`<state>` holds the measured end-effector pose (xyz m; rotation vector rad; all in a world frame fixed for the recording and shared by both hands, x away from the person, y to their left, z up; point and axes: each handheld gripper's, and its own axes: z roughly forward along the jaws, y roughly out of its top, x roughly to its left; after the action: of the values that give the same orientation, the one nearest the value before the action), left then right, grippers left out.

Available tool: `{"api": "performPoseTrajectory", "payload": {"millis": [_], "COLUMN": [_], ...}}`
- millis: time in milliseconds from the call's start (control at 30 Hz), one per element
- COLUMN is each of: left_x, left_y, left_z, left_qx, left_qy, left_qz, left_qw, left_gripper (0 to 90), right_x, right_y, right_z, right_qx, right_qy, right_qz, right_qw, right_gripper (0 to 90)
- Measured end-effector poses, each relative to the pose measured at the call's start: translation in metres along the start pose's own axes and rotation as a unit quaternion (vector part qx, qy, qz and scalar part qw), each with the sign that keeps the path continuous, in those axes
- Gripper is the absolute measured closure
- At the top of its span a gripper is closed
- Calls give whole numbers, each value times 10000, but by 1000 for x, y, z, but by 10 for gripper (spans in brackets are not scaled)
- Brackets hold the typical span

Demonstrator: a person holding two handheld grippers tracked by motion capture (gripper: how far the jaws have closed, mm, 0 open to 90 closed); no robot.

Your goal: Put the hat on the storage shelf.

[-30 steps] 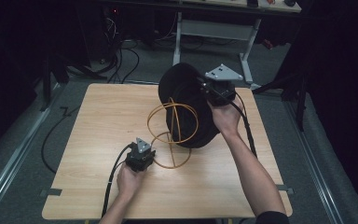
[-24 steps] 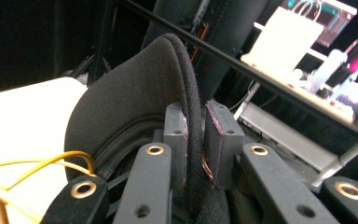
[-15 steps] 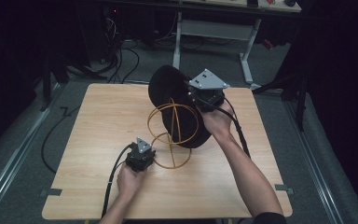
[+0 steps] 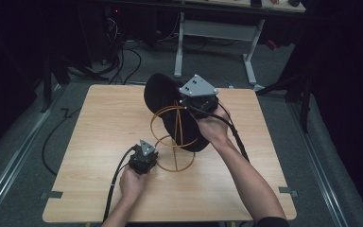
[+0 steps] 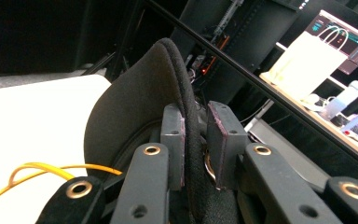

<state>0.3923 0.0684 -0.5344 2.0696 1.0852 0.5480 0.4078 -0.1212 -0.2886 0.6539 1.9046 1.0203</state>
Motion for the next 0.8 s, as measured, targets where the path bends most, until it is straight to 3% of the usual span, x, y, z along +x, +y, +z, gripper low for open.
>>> {"api": "performPoseTrajectory", "payload": {"millis": [133, 500, 800], "left_x": [0, -5, -5], "left_y": [0, 1, 1], "left_z": [0, 1, 1], "left_qx": [-3, -1, 10], "left_qy": [-15, 160, 136], "left_qz": [-30, 135, 128], "left_qw": [10000, 9998, 9998], "left_gripper": [776, 791, 797], "right_x": [6, 15, 29], "right_y": [1, 0, -6], "right_z": [-2, -5, -4], "right_qx": [-15, -43, 18], "right_qy": [88, 312, 471], "right_qz": [-29, -154, -327], "right_qw": [10000, 9994, 9984], "right_gripper": [770, 780, 776]}}
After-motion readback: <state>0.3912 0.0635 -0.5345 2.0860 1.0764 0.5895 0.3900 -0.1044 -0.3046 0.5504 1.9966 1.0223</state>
